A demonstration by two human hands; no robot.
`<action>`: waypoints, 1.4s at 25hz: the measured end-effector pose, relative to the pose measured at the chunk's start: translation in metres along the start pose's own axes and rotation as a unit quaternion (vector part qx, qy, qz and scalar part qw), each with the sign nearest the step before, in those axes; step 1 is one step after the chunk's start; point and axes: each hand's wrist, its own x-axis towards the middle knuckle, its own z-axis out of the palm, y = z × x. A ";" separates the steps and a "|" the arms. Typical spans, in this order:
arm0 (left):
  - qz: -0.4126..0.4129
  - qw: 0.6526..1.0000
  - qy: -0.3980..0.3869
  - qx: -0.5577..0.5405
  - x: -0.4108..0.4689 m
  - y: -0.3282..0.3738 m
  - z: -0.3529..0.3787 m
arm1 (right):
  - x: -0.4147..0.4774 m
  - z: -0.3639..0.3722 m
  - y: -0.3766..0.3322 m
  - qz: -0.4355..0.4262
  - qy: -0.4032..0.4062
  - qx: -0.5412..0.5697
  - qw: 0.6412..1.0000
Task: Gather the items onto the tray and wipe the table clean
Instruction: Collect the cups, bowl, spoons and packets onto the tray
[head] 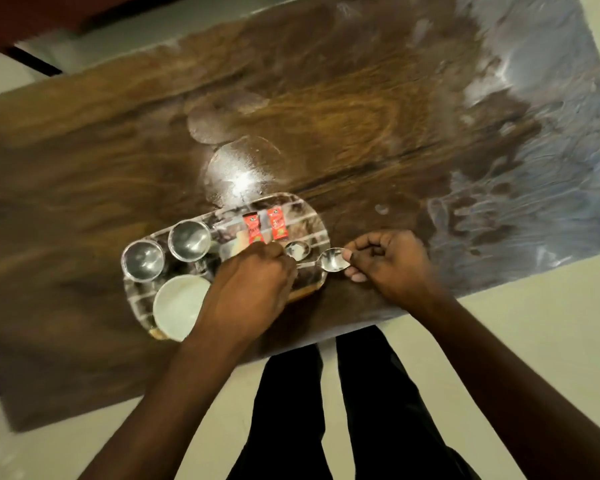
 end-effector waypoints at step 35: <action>-0.256 0.895 0.276 -0.241 -0.086 -0.086 0.012 | 0.009 0.042 0.000 -0.095 0.149 -0.131 0.975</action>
